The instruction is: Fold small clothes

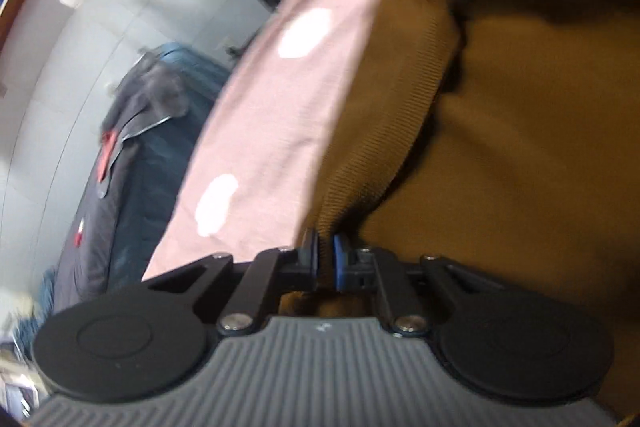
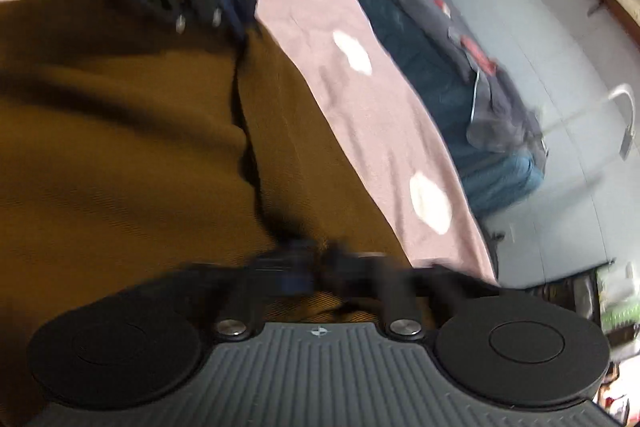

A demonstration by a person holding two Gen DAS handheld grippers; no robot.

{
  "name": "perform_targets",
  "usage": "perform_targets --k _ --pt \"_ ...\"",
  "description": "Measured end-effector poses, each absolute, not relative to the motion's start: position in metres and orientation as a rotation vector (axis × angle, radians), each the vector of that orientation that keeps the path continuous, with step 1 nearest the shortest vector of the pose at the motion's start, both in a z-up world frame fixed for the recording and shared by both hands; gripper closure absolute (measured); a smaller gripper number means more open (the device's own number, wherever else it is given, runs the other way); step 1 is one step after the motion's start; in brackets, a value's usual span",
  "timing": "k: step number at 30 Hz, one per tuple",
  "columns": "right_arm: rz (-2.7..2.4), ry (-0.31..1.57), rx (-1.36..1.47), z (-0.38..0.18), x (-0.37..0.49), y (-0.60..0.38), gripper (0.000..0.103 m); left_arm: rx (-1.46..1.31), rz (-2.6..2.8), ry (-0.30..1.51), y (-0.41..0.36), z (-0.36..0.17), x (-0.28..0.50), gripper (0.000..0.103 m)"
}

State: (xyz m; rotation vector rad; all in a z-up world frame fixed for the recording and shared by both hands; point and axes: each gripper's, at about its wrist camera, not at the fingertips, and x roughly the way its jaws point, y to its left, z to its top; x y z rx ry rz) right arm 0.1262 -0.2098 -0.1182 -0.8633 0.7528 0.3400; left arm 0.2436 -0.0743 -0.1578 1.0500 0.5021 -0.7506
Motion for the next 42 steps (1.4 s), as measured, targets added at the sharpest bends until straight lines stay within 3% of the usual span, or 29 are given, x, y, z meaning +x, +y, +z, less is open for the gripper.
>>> perform_targets --k 4,7,8,10,11,12,14,16,19,26,33,34,35,36,37,42 --pt "0.171 0.701 -0.660 -0.083 0.167 -0.231 0.098 0.869 -0.620 0.519 -0.070 -0.126 0.295 0.096" --pt "0.012 0.741 -0.567 -0.071 0.208 -0.244 0.096 0.842 -0.467 0.619 -0.077 -0.133 0.338 0.093" --pt "-0.015 0.749 -0.596 -0.074 0.216 -0.242 0.089 0.845 -0.409 0.639 -0.080 -0.139 0.350 0.090" --pt "-0.109 0.772 -0.710 -0.089 0.227 -0.234 0.054 0.848 -0.313 0.712 -0.081 -0.151 0.366 0.075" --pt "-0.155 0.797 -0.773 -0.099 0.231 -0.230 0.027 0.843 -0.290 0.731 -0.078 -0.155 0.369 0.074" --pt "-0.199 0.800 -0.807 -0.105 0.230 -0.229 0.024 0.818 -0.282 0.735 -0.071 -0.154 0.370 0.073" --pt "-0.219 0.718 -0.735 -0.095 0.209 -0.236 0.026 0.747 -0.305 0.719 -0.052 -0.147 0.363 0.050" --pt "-0.125 0.691 -0.564 -0.080 0.181 -0.247 0.027 0.649 -0.376 0.696 -0.025 -0.133 0.346 0.039" --pt "-0.054 0.672 -0.380 -0.065 0.126 -0.264 0.032 0.506 -0.593 0.722 0.027 -0.116 0.309 0.037" --pt "0.000 0.753 -0.011 -0.072 0.002 -0.294 0.032 0.564 -0.698 0.816 0.110 -0.135 0.222 0.035" --pt "0.022 0.901 -0.065 -0.098 -0.042 -0.279 0.037 0.738 -0.613 0.750 0.117 -0.158 0.201 0.030" --pt "0.014 0.929 -0.050 -0.105 -0.041 -0.278 0.040 0.719 -0.598 0.766 0.113 -0.157 0.207 0.038" --pt "0.018 0.947 -0.017 -0.112 -0.042 -0.279 0.046 0.699 -0.602 0.783 0.109 -0.155 0.212 0.068" --pt "0.009 0.915 -0.005 -0.112 -0.051 -0.283 0.086 0.692 -0.616 0.794 0.105 -0.153 0.215 0.088" --pt "0.000 0.907 0.008 -0.112 -0.052 -0.286 0.098 0.717 -0.584 0.792 0.101 -0.152 0.216 0.099" --pt "-0.281 0.788 0.067 -0.075 -0.078 -0.331 0.100 0.814 -0.380 0.725 0.114 -0.145 0.237 0.103"
